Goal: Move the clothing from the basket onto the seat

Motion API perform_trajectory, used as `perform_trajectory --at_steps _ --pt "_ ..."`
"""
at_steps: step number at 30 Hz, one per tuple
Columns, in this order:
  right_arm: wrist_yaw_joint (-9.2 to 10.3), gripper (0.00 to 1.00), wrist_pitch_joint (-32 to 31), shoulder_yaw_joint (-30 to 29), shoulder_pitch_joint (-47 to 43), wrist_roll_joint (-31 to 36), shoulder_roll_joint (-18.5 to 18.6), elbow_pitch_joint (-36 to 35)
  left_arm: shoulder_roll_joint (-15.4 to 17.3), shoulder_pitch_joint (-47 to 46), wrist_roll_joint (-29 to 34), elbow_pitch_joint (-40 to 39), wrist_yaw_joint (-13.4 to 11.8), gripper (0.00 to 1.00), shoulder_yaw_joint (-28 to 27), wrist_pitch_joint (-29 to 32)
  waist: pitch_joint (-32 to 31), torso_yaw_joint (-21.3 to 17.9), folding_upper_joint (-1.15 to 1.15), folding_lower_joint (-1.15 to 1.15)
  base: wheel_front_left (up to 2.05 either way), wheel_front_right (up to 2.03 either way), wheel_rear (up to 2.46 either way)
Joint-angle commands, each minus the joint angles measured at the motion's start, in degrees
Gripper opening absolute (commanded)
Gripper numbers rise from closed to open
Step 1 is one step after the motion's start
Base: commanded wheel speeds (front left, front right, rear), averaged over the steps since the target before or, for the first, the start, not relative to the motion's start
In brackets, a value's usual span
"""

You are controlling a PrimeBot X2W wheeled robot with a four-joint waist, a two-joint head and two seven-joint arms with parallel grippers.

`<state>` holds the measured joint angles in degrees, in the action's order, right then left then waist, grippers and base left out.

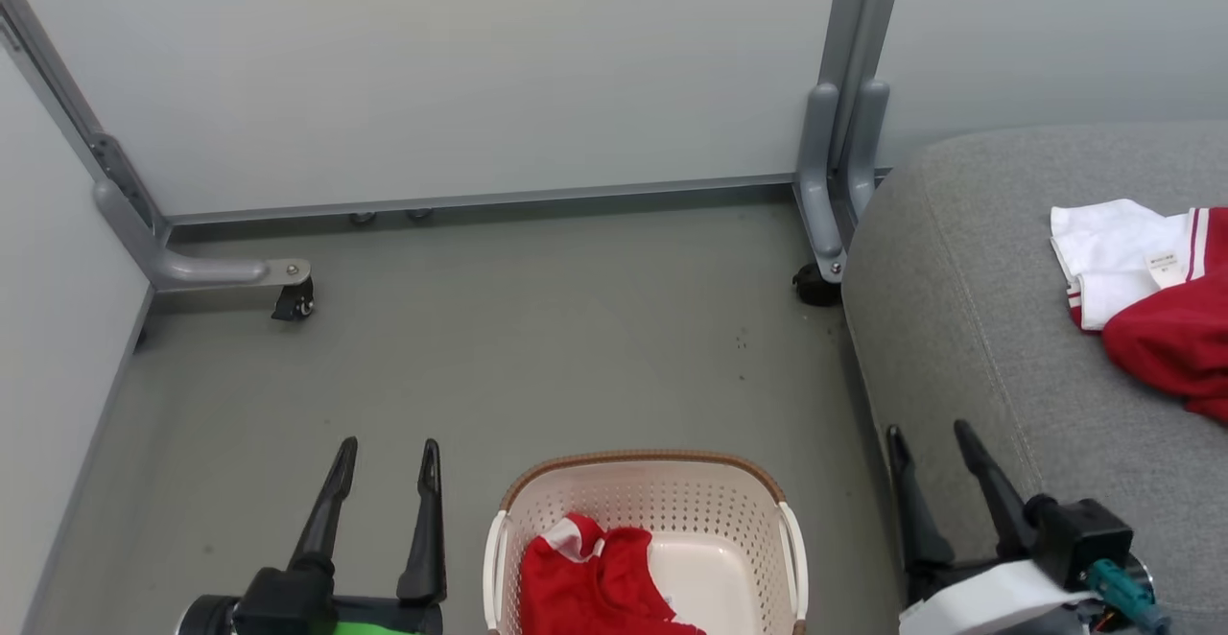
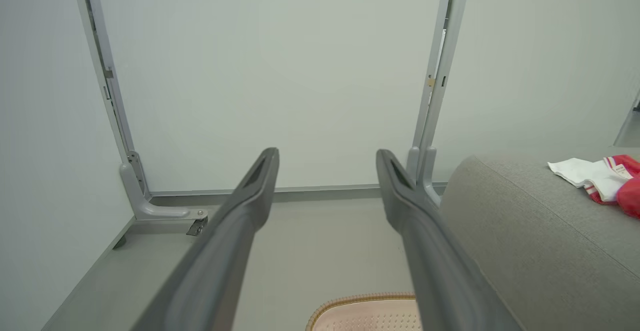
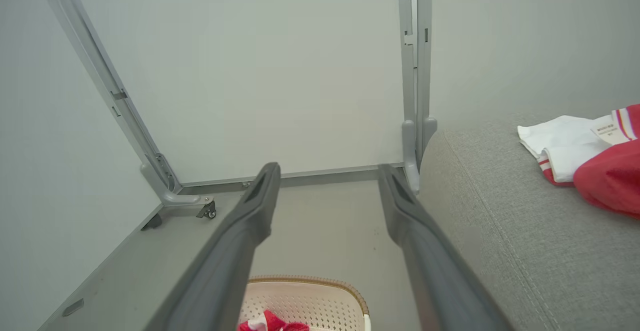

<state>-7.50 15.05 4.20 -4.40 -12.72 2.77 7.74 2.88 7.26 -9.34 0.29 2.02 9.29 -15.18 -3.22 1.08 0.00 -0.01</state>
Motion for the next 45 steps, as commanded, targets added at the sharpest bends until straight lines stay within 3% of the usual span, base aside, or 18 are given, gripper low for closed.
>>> perform_trajectory --at_steps 1,15,33,45 --pt "0.02 1.0 0.19 0.43 -1.32 0.96 0.22 0.24 0.07 1.0 -0.2 0.11 0.21 1.0 0.03 0.06 -1.19 0.19 0.0 0.01 0.0 0.0 0.0" --pt "0.02 1.0 0.19 1.31 -1.65 1.29 0.21 0.39 0.05 1.71 2.49 2.59 0.27 1.0 1.16 0.06 -1.24 -0.53 0.0 0.01 0.0 0.0 0.0" --pt "0.02 1.0 0.19 1.58 -2.37 1.27 0.2 0.47 0.05 2.0 1.65 3.48 -0.44 1.0 1.61 0.06 -1.97 -0.54 0.0 0.01 0.0 0.0 0.0" --pt "0.02 1.0 0.19 0.8 -2.41 2.0 0.2 0.39 0.05 1.59 0.86 4.9 1.07 1.0 2.61 0.06 -0.57 -0.79 0.0 0.01 0.0 0.0 0.0"
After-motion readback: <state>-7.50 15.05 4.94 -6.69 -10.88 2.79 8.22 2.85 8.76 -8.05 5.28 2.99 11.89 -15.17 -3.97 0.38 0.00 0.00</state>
